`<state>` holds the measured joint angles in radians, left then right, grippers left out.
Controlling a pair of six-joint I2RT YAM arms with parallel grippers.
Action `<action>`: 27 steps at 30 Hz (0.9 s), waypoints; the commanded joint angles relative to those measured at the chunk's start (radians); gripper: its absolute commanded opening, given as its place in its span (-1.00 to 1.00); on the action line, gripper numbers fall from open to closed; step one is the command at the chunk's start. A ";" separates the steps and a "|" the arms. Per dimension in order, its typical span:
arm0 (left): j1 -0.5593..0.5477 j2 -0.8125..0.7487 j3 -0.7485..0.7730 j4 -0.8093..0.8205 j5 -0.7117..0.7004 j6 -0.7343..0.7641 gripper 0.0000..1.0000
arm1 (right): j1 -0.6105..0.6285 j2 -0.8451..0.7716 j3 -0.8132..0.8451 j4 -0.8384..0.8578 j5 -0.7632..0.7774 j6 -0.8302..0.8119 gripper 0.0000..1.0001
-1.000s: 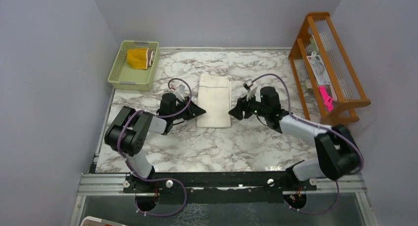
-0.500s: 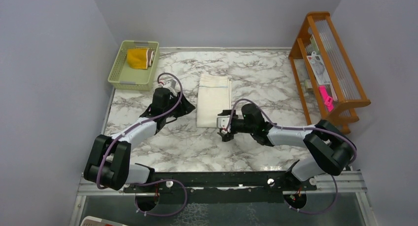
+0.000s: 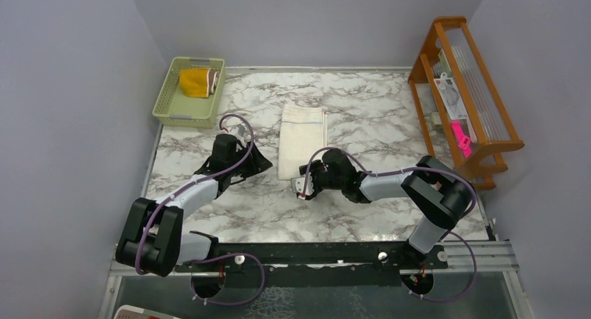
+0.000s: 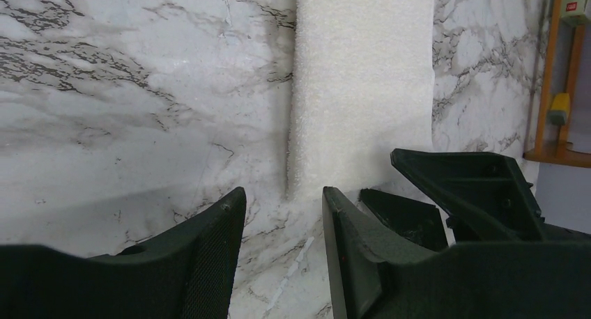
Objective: Roll the towels
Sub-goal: Roll the towel at the center of the board.
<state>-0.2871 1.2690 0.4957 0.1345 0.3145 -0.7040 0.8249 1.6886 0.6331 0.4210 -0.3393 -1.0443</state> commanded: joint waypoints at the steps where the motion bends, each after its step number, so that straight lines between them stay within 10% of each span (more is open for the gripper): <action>1: 0.030 0.006 0.010 0.005 0.062 0.020 -0.06 | 0.012 0.068 -0.003 -0.065 0.068 -0.050 0.00; 18: 0.103 -0.032 0.044 -0.067 0.141 0.033 -0.06 | 0.017 0.055 0.144 -0.360 -0.011 0.106 -0.97; 27: 0.118 -0.046 0.103 -0.138 0.194 0.072 -0.06 | -0.011 0.066 0.325 -0.615 -0.285 0.472 -0.99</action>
<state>-0.1761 1.2449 0.5621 0.0315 0.4484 -0.6636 0.8356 1.7317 0.8898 -0.0200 -0.4374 -0.7681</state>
